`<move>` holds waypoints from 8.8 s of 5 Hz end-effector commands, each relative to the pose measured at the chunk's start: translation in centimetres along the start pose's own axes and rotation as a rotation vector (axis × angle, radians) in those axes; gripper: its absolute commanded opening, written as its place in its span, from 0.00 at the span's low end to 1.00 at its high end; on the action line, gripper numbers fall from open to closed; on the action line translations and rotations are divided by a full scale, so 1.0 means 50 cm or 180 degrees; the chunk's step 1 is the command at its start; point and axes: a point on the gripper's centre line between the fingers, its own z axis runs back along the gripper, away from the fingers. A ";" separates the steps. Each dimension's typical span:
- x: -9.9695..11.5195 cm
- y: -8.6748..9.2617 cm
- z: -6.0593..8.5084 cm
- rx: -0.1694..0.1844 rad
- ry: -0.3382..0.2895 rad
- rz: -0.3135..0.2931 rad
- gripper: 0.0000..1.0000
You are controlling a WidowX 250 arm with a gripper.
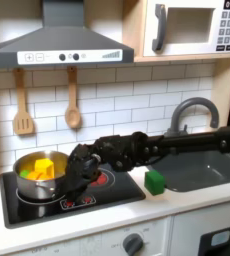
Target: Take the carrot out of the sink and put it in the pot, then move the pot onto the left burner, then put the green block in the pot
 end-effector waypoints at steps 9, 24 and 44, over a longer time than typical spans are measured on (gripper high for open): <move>0.006 -0.036 0.098 -0.0279 -0.0344 -0.0100 0.00; -0.038 -0.371 0.133 -0.0795 0.0662 -0.0586 1.00; -0.124 -0.328 0.133 -0.0813 0.0876 -0.0857 1.00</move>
